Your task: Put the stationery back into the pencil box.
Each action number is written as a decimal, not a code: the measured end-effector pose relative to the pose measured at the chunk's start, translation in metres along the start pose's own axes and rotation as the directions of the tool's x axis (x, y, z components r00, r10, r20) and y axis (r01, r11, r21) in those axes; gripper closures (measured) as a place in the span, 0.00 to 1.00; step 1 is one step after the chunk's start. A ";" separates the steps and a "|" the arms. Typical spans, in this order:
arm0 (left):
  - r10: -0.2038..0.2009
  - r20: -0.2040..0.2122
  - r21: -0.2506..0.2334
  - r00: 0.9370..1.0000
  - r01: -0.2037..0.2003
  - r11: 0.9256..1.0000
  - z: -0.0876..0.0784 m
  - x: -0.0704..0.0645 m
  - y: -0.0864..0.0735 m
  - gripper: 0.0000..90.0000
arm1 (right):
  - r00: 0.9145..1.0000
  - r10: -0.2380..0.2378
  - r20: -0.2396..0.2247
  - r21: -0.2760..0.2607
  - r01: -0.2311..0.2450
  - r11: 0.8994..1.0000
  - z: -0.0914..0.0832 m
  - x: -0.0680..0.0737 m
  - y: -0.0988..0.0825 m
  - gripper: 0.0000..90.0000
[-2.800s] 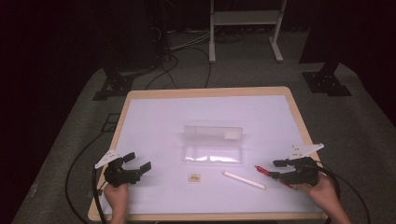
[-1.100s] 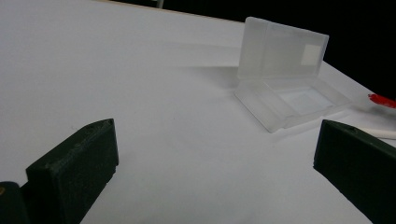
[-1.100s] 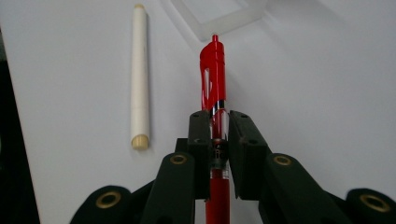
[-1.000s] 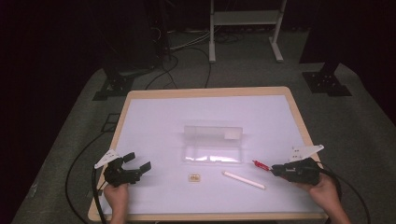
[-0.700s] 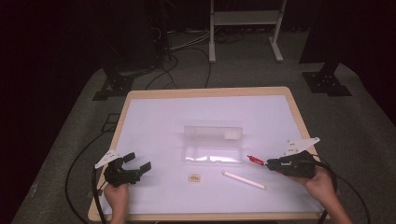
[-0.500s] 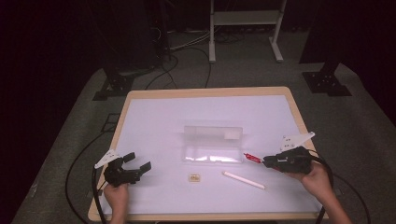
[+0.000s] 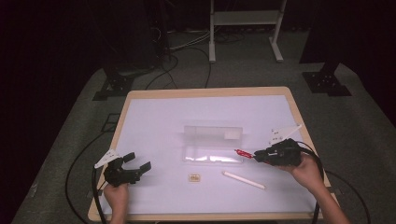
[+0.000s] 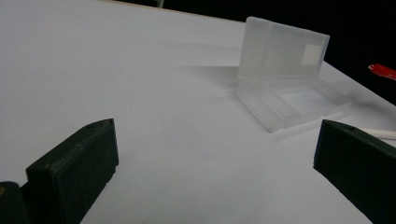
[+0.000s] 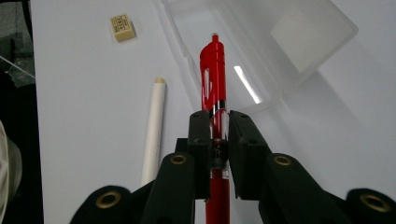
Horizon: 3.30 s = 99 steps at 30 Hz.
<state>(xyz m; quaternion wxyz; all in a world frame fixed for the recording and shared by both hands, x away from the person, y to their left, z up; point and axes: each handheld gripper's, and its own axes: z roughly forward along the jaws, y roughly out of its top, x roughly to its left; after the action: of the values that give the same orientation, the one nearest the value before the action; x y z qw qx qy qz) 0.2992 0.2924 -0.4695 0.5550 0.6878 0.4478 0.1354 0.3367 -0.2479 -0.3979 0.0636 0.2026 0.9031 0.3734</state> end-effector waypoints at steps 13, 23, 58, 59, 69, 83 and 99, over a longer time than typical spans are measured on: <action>-0.001 0.001 0.000 1.000 0.001 1.000 0.000 0.000 0.000 0.00 | 0.998 -0.050 -0.027 0.002 0.050 0.999 0.011 0.000 0.029 0.88; 0.000 0.003 -0.003 1.000 0.000 1.000 0.000 0.000 0.000 0.00 | 0.995 -0.083 -0.047 0.005 0.083 0.997 0.025 0.000 0.048 0.88; 0.003 0.005 -0.004 1.000 -0.003 1.000 0.000 0.000 0.000 0.00 | 0.986 -0.128 -0.105 0.069 0.136 0.988 0.081 -0.005 0.087 0.88; 0.003 0.005 -0.003 1.000 -0.003 1.000 0.000 0.000 0.000 0.00 | 0.986 -0.128 -0.105 0.069 0.136 0.988 0.081 -0.005 0.087 0.88; 0.003 0.005 -0.004 1.000 -0.003 1.000 0.001 -0.001 0.000 0.00 | 0.985 -0.124 -0.122 0.090 0.136 0.987 0.100 -0.012 0.088 0.88; 0.005 0.006 -0.005 1.000 -0.005 1.000 0.000 0.000 0.000 0.00 | 0.987 -0.103 -0.124 0.127 0.118 0.985 0.114 -0.019 0.086 0.88; 0.006 0.006 -0.006 1.000 -0.006 1.000 0.000 0.000 0.000 0.00 | 0.986 -0.077 -0.148 0.168 0.102 0.981 0.136 -0.025 0.080 0.88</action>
<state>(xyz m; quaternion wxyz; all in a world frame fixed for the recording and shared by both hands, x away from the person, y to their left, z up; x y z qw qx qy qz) 0.2993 0.2920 -0.4691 0.5580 0.6881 0.4435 0.1363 0.4208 -0.1188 -0.4403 -0.0017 0.1398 0.9428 0.3027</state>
